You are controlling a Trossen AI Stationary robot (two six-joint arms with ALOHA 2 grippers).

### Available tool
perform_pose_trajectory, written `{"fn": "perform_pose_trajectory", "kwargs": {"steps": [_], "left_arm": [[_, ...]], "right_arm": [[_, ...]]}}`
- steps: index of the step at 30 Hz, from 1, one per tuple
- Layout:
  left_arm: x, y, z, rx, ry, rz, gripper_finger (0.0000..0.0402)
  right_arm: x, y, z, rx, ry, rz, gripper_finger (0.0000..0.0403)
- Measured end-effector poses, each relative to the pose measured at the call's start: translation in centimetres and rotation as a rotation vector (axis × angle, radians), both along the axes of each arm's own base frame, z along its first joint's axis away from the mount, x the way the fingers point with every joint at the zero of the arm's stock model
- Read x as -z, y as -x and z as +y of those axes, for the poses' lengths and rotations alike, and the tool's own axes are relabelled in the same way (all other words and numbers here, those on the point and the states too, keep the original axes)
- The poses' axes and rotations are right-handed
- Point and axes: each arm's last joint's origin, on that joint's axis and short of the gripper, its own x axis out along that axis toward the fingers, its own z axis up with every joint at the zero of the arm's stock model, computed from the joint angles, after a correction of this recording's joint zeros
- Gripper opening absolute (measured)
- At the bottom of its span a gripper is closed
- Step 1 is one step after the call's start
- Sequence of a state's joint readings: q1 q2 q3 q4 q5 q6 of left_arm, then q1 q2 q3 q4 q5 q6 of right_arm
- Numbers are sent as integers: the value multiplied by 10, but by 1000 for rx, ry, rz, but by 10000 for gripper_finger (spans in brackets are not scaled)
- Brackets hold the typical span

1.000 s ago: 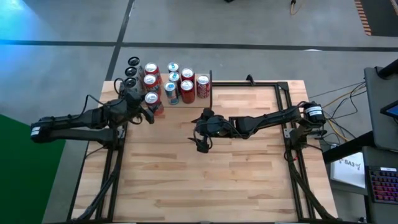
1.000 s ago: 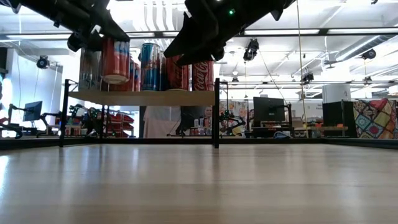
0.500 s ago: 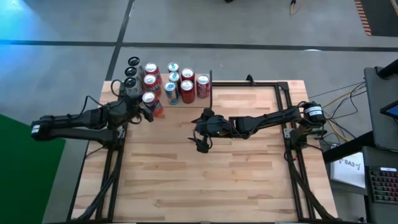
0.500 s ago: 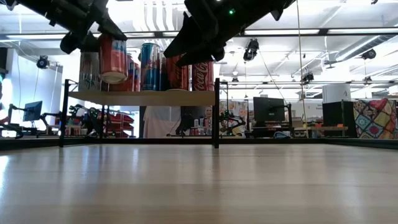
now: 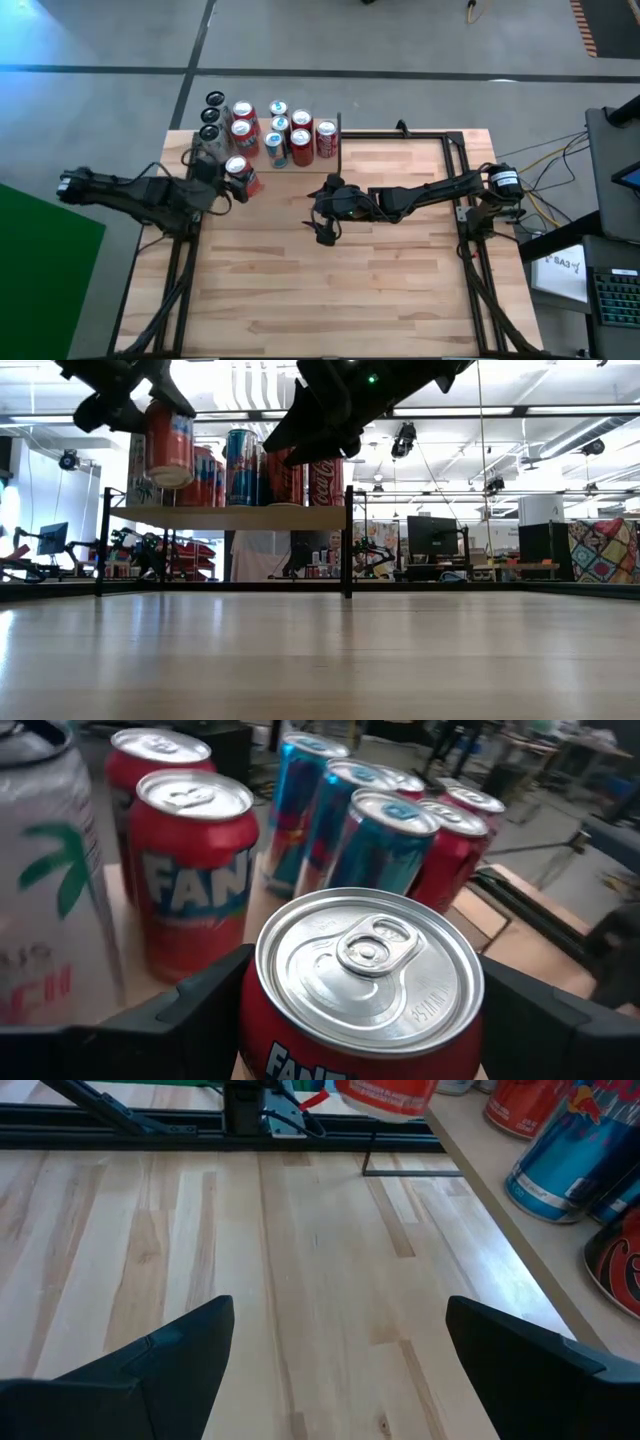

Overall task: Place canned beverage on shelf
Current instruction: Put the red soda can on the shelf aligned with the other red soda cans

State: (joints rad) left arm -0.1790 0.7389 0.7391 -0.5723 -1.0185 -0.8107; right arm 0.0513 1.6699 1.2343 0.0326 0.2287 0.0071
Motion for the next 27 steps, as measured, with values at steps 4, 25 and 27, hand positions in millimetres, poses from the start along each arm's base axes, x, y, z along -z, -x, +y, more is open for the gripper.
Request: {"fn": "perform_pose_trajectory", "kwargs": {"steps": [4,25,27], "left_arm": [[9,-7,-5,-33,8,28,292],[16,-24,-3,-228,-171,98,292],[16,-24,-2,-237,-171,103,292]], "right_arm": [[0,0,0,-7,14,3,354],[1,0,0,-18,27,17,354],[1,0,0,-19,28,17,354]]}}
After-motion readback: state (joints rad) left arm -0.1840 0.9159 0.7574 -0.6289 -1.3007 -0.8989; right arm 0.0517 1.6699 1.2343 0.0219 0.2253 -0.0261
